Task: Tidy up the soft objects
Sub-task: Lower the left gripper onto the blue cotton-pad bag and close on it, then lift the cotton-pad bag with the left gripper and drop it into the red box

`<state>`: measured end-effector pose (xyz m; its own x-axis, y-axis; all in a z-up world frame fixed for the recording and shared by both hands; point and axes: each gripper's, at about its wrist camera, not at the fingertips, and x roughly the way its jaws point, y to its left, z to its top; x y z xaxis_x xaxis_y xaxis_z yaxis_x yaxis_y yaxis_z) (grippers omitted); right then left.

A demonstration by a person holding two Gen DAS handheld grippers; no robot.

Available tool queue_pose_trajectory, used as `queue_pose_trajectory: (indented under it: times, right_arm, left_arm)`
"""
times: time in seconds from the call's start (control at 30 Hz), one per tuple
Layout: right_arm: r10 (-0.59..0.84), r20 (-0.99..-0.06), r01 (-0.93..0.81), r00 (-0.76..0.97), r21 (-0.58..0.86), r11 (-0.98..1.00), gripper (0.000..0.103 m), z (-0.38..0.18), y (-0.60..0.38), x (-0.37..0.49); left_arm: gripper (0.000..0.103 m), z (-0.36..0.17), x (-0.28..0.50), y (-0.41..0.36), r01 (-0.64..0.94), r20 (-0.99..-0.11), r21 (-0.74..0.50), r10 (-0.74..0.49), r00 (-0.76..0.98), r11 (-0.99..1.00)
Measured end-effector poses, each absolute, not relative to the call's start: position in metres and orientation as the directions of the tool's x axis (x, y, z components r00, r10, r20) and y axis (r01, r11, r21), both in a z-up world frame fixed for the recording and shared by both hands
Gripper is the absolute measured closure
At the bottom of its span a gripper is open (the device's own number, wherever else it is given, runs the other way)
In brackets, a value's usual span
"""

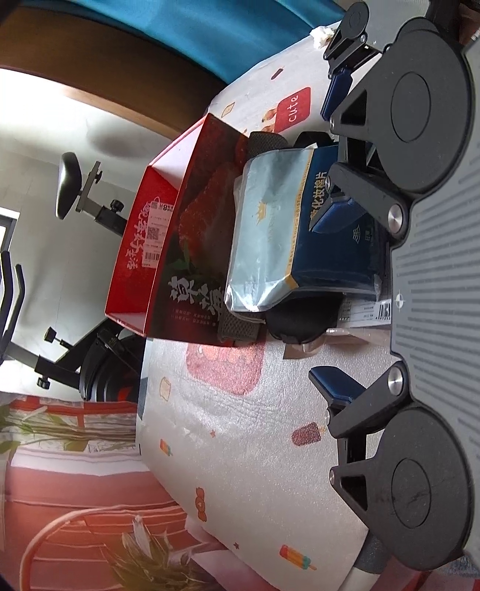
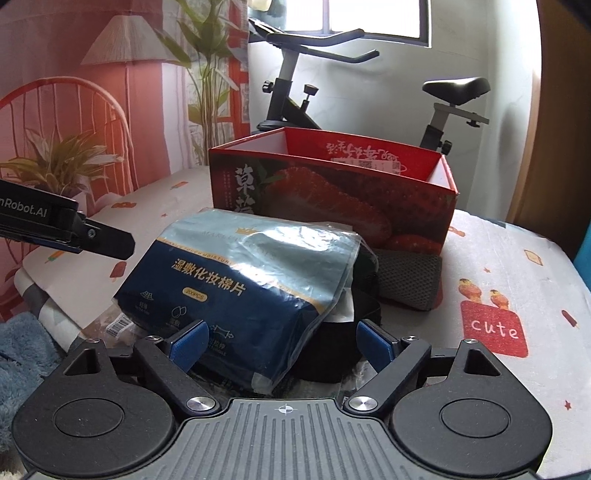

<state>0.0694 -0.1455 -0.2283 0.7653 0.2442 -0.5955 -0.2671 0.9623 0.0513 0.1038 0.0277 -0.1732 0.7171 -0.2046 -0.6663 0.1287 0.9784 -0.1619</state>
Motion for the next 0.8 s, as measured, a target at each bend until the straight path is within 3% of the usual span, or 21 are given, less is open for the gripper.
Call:
queue_pose_trajectory:
  times: [0.37, 0.53, 0.8]
  right_arm:
    - [0.292, -0.622, -0.335, 0.727, 0.051, 0.941, 0.018, -0.239, -0.138, 0.074]
    - [0.299, -0.624, -0.366, 0.722, 0.022, 0.93, 0.018, -0.241, -0.132, 0.079]
    - [0.315, -0.626, -0.405, 0.713, -0.001, 0.914, 0.017, -0.247, -0.122, 0.084]
  left_arm:
    - [0.032, -0.181, 0.104, 0.012, 0.225, -0.666, -0.158, -0.272, 0.694, 0.961]
    - [0.052, -0.186, 0.121, 0.007, 0.204, -0.707, -0.181, -0.271, 0.653, 0.962]
    - [0.051, -0.191, 0.136, 0.001, 0.221, -0.702, -0.232, -0.32, 0.636, 0.947]
